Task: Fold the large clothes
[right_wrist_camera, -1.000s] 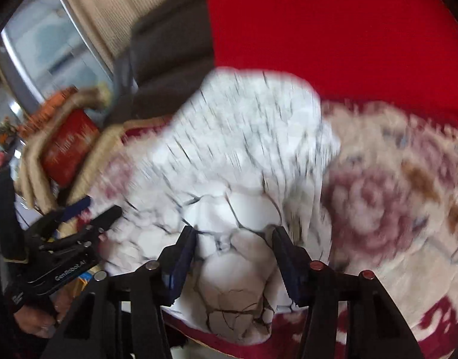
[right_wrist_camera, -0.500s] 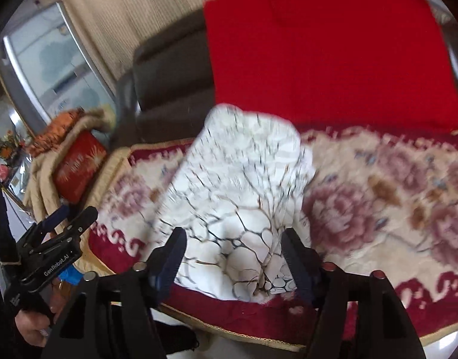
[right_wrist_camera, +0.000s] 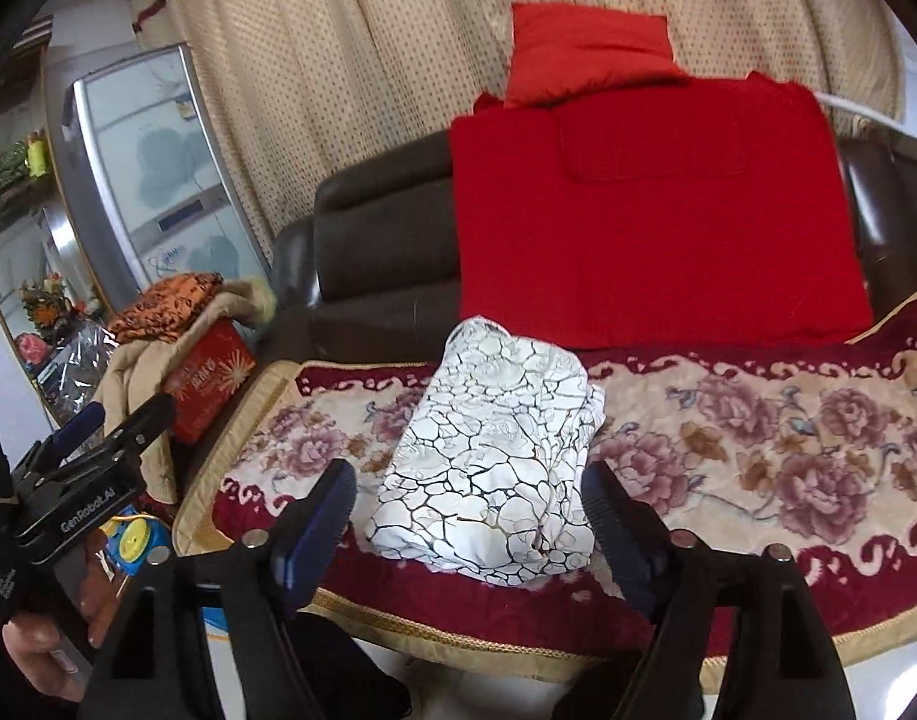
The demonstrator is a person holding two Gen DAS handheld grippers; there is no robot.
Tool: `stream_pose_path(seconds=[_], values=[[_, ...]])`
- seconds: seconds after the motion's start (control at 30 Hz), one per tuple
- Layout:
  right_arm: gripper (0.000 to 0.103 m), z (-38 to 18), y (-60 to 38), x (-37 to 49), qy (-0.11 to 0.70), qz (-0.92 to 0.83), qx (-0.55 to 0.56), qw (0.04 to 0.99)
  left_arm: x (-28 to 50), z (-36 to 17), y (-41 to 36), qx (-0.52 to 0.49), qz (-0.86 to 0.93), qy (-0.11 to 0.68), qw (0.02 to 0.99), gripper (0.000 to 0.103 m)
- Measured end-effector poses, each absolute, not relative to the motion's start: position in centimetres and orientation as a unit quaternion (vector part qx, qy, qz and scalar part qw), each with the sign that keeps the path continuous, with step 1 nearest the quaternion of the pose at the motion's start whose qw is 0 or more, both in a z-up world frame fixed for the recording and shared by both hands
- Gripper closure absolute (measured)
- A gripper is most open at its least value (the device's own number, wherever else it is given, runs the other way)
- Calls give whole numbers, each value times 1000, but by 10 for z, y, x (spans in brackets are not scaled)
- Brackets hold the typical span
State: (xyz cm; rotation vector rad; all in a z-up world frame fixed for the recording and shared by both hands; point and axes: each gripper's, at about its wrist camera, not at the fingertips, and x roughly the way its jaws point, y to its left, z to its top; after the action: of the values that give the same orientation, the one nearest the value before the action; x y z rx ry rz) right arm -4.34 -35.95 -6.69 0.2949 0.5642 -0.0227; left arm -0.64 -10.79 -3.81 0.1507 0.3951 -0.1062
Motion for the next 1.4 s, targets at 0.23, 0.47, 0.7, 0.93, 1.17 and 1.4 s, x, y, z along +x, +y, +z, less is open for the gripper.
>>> stream_pose_path(seconds=[0.23, 0.47, 0.7, 0.93, 1.17, 1.4], values=[[20, -39, -344, -85, 251, -4, 130, 959, -50, -14, -102, 79, -20, 160, 984, 0], [20, -22, -326, -116, 235, 0, 111, 966, -89, 2, -96, 91, -20, 137, 986, 0], [20, -12, -317, -141, 221, -3, 103, 970, -111, 12, -89, 88, -25, 129, 987, 0], [20, -4, -311, -155, 217, -2, 105, 971, -125, 19, -83, 89, -16, 110, 990, 0], [20, -1, -307, -158, 218, -1, 103, 970, -133, 25, -77, 85, -11, 96, 992, 0], [20, 3, -304, -163, 214, -6, 101, 971, -138, 26, -72, 81, -11, 89, 993, 0]])
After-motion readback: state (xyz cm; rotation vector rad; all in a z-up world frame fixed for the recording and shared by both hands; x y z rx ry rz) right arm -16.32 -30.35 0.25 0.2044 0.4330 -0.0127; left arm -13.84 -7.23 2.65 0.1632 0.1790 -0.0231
